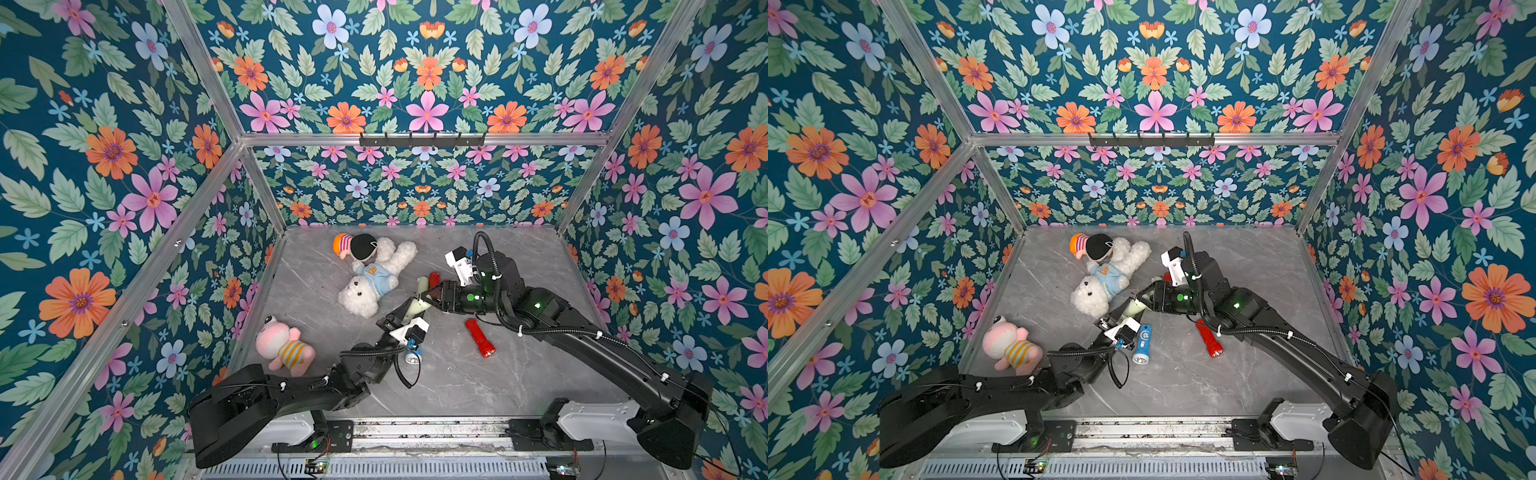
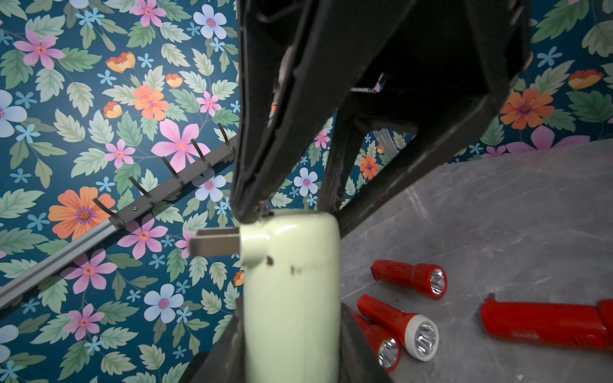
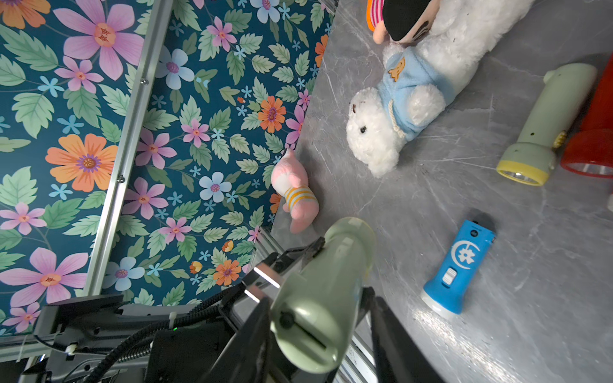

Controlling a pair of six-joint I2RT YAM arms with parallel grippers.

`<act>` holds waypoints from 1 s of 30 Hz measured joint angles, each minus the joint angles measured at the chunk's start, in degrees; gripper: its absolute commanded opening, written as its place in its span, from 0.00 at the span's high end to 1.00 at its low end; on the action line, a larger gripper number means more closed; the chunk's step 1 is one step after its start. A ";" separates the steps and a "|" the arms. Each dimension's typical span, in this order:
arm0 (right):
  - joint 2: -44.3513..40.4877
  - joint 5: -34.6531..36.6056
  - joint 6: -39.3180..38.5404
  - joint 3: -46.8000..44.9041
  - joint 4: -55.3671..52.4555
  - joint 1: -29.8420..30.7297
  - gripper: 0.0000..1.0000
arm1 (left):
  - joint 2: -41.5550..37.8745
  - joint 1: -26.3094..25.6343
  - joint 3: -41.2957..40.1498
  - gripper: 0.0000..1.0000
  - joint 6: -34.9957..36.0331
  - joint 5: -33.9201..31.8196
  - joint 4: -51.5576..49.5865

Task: Close the plug at the bottom of the flashlight
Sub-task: Close the plug of the flashlight.

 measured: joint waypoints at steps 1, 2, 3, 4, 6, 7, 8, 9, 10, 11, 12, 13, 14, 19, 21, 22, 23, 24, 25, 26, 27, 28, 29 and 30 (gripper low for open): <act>0.00 -0.31 0.04 -0.07 0.20 0.00 0.58 | 0.00 0.00 0.00 1.00 0.02 -0.09 -0.02; 0.00 -0.50 0.24 -0.15 0.42 0.00 0.59 | 0.00 0.00 0.00 1.00 0.07 -0.22 -0.02; 0.00 -0.63 0.28 -0.15 0.46 0.00 0.61 | 0.00 0.00 0.00 1.00 0.15 -0.39 -0.02; 0.07 -0.68 0.37 -0.15 0.61 0.00 0.62 | -0.02 0.00 0.00 1.00 0.20 -0.55 0.00; 0.20 -0.74 0.50 -0.15 1.18 -0.04 0.64 | -0.02 0.00 0.00 1.00 0.22 -1.14 0.02; 0.31 -0.72 0.98 -0.15 1.40 -0.07 0.65 | -0.02 0.00 0.00 1.00 0.26 -1.22 0.15; 0.39 -0.76 1.01 -0.15 1.62 -0.09 0.66 | -0.07 0.00 0.00 1.00 0.26 -1.49 0.22; 0.50 -0.74 1.01 -0.15 1.77 -0.09 0.66 | -0.07 0.00 0.00 1.00 0.31 -1.70 0.24; 0.59 -0.76 1.03 -0.17 2.10 -0.09 0.68 | -0.07 0.07 0.00 1.00 0.48 -1.90 0.28; 0.66 -0.76 1.07 -0.17 2.23 -0.11 0.69 | -0.07 0.07 0.00 1.00 0.61 -2.14 0.35; 0.70 -0.74 1.25 -0.22 2.45 -0.11 0.71 | -0.07 0.07 0.00 1.00 0.63 -2.43 0.48; 0.76 -0.76 1.36 -0.24 2.60 -0.15 0.73 | -0.07 0.09 0.00 1.00 0.66 -2.69 0.70; 0.81 -0.76 1.44 -0.24 2.71 -0.20 0.75 | -0.07 0.15 0.00 1.00 0.68 -2.91 0.79; 0.92 -0.61 1.68 -0.24 3.06 -0.35 0.83 | -0.07 0.35 0.31 1.00 1.09 -3.91 0.85; 0.96 -0.48 1.68 -0.24 3.06 -0.37 0.85 | -0.07 0.44 0.33 1.00 1.64 -4.11 0.72; 0.96 -0.17 1.70 -0.24 3.10 -0.37 0.86 | -0.07 0.48 0.33 1.00 1.64 -4.48 0.48; 0.96 -0.22 1.68 -0.24 3.15 -0.42 0.87 | -0.02 0.59 0.33 1.00 1.31 -4.61 0.37; 0.96 -0.39 1.88 -0.28 3.28 -0.42 0.88 | 0.00 0.66 0.50 1.00 1.31 -4.79 0.48; 0.96 -0.59 1.81 -0.28 3.48 -0.42 0.89 | -0.02 0.68 0.52 1.00 1.29 -4.94 0.66; 0.94 -0.59 1.79 -0.28 3.43 -0.44 0.90 | -0.02 0.68 0.52 1.00 1.27 -5.16 0.72; 0.94 -0.59 1.84 -0.37 3.39 -0.46 0.91 | -0.02 0.70 0.55 1.00 1.29 -5.29 0.90; 0.94 -0.59 1.88 -0.52 3.65 -0.50 0.92 | -0.04 0.70 0.59 1.00 1.31 -5.42 0.83; 0.92 -0.63 1.88 -0.66 3.80 -0.59 0.92 | -0.04 0.70 0.59 1.00 1.31 -5.53 0.74; 0.81 -0.63 1.88 -0.94 4.00 -0.70 0.92 | -0.09 0.70 0.61 1.00 1.31 -5.49 0.55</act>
